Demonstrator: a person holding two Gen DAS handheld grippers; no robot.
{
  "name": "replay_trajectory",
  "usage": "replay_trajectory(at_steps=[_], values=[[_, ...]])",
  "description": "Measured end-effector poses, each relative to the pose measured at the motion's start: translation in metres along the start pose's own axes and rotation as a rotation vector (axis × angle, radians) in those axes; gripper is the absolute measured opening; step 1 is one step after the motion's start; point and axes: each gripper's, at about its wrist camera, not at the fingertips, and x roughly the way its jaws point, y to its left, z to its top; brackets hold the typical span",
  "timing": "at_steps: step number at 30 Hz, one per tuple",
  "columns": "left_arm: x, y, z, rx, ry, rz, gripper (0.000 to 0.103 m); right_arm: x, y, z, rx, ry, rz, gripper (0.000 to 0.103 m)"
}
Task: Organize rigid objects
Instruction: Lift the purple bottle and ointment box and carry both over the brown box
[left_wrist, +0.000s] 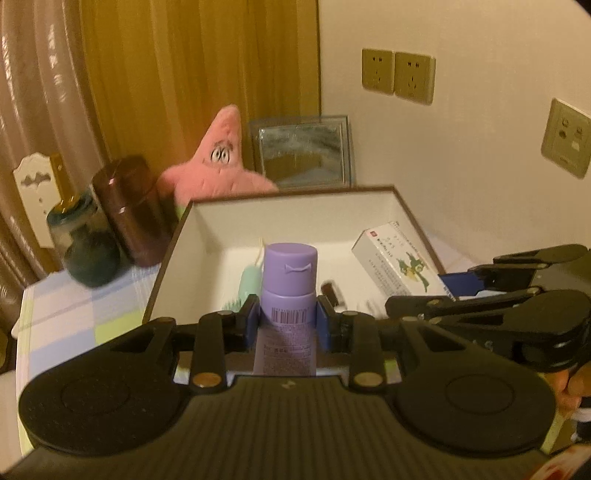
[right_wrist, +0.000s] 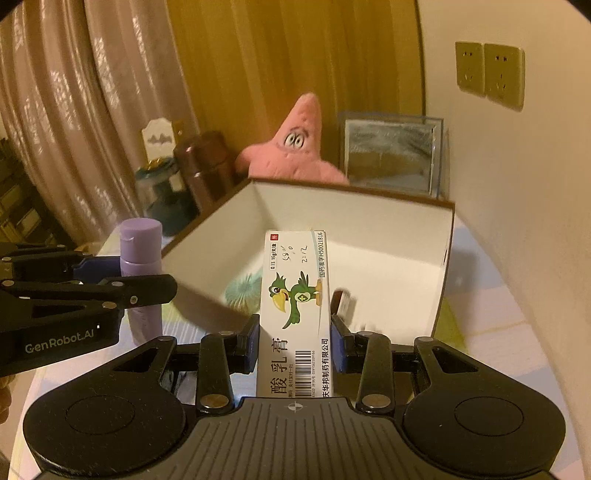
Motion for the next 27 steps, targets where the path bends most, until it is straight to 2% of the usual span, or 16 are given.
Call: replay_trajectory(at_steps=[14, 27], values=[[0.064, -0.006, 0.061, 0.026, -0.005, -0.036, 0.029, 0.037, -0.03, 0.042, 0.025, -0.023, -0.05, 0.038], [0.149, 0.0, 0.078, -0.004, 0.109, -0.061, 0.029, 0.107, -0.071, 0.045, 0.074, 0.082, -0.13, 0.038]])
